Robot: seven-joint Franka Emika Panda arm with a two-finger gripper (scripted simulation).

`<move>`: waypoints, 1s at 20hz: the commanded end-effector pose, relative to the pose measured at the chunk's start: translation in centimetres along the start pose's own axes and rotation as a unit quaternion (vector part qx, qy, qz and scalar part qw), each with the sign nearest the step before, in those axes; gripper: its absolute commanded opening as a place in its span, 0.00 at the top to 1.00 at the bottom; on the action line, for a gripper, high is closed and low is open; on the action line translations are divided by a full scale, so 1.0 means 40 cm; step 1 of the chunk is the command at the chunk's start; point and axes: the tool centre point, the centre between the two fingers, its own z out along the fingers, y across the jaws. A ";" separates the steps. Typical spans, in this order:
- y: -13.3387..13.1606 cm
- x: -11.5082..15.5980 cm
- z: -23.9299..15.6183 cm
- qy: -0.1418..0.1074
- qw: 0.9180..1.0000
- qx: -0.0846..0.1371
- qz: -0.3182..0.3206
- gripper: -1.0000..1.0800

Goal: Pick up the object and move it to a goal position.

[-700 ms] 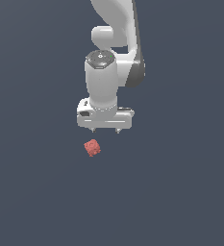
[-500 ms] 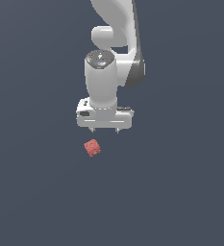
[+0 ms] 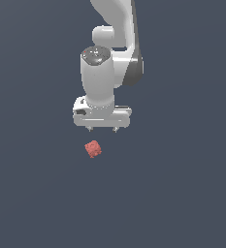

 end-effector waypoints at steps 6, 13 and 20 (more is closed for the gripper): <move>0.005 0.001 0.011 -0.001 1.000 -0.001 -0.013 0.04; 0.026 0.004 0.045 -0.004 0.999 -0.002 -0.054 0.04; 0.062 0.007 0.105 -0.009 0.992 -0.003 -0.125 0.04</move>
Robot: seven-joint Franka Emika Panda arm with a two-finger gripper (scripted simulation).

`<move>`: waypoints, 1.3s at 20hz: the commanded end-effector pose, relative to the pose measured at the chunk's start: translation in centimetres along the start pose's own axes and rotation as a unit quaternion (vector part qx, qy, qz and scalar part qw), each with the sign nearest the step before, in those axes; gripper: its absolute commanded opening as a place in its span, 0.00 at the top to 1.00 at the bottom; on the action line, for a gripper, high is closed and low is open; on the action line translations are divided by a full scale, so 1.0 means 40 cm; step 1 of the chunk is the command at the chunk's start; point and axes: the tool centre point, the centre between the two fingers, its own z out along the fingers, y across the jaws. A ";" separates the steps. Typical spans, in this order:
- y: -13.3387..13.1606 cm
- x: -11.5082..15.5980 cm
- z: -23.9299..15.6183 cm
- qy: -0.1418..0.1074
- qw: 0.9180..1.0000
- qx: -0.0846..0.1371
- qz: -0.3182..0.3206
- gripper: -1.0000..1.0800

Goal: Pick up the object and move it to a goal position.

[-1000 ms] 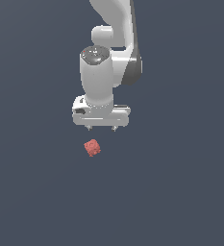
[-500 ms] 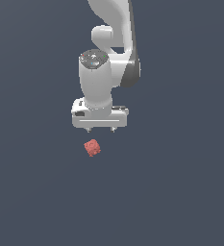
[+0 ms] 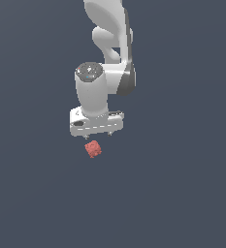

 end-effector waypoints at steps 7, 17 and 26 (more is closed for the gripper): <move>0.047 -0.009 0.085 -0.006 0.995 0.002 -0.100 0.04; 0.082 -0.020 0.152 -0.009 0.984 0.006 -0.178 0.04; 0.090 -0.024 0.168 -0.009 0.981 0.007 -0.195 0.04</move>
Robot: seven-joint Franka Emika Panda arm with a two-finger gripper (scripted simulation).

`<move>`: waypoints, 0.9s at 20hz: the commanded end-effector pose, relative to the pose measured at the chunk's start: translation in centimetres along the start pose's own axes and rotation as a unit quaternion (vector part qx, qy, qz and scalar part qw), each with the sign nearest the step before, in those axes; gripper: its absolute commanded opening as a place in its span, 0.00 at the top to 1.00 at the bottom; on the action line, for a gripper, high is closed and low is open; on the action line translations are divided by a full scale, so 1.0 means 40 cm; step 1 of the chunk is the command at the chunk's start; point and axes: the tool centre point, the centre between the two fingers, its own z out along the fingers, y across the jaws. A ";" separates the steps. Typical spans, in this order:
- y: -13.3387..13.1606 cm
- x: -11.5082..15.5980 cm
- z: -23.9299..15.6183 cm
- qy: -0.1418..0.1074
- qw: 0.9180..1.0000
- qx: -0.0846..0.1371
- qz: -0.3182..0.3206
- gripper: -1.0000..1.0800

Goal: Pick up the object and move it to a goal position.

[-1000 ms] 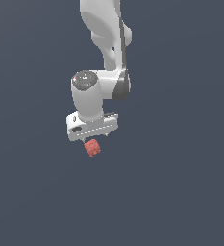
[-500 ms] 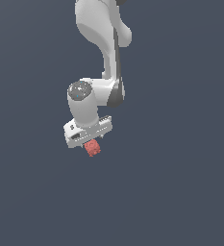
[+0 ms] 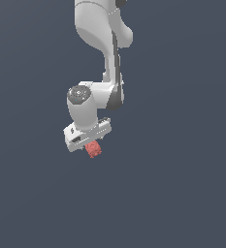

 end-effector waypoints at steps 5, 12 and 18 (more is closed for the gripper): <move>0.000 0.000 0.024 0.000 1.000 0.000 -0.001 0.04; -0.002 -0.002 0.109 0.000 1.000 0.000 -0.002 0.04; 0.000 0.000 0.126 0.000 1.000 0.000 -0.002 1.00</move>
